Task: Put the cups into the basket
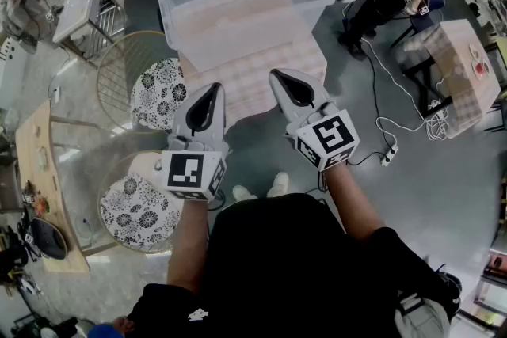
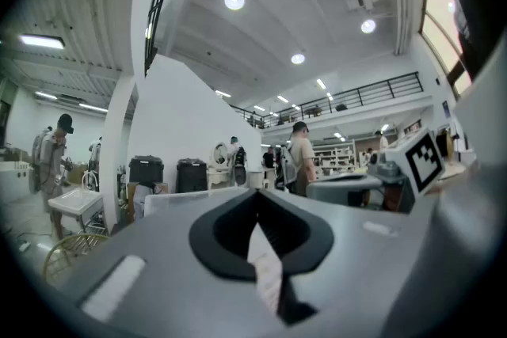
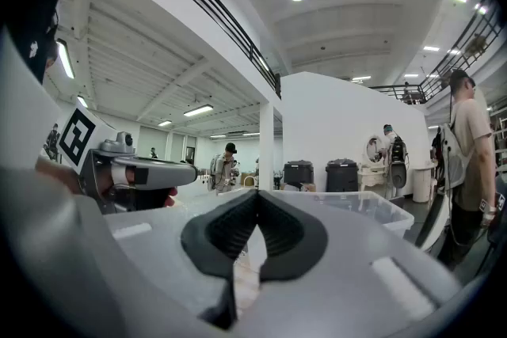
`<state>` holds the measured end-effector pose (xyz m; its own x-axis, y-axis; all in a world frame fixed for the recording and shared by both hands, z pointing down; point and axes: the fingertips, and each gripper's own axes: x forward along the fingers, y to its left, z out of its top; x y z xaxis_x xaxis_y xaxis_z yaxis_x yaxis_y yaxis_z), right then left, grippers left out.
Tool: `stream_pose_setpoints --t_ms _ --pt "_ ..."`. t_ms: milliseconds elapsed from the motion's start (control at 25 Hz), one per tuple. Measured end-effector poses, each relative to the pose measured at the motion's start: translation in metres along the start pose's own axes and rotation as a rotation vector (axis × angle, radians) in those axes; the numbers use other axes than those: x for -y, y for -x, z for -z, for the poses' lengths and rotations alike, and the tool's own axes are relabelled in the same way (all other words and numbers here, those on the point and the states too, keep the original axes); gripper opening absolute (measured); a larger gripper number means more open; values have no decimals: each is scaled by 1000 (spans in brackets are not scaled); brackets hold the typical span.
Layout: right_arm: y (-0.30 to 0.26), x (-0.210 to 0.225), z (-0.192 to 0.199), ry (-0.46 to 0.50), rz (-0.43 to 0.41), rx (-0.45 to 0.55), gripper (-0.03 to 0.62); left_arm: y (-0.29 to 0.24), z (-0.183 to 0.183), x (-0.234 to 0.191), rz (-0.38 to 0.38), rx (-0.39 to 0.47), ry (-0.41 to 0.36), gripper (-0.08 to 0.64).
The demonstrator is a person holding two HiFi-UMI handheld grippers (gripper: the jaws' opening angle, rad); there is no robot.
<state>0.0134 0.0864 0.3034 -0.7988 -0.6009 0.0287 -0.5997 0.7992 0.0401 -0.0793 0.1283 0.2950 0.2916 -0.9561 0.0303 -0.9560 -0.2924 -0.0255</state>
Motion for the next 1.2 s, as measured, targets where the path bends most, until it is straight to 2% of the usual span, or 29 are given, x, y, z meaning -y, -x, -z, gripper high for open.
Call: stream_pose_setpoints --t_ms 400,800,1200 --pt "8 9 -2 -26 -9 16 0 -5 3 11 3 -14 26 5" --pt "20 24 -3 -15 -30 47 0 -17 8 24 -29 -21 46 5" --pt "32 27 11 -39 -98 28 0 -30 13 48 -59 -36 53 5"
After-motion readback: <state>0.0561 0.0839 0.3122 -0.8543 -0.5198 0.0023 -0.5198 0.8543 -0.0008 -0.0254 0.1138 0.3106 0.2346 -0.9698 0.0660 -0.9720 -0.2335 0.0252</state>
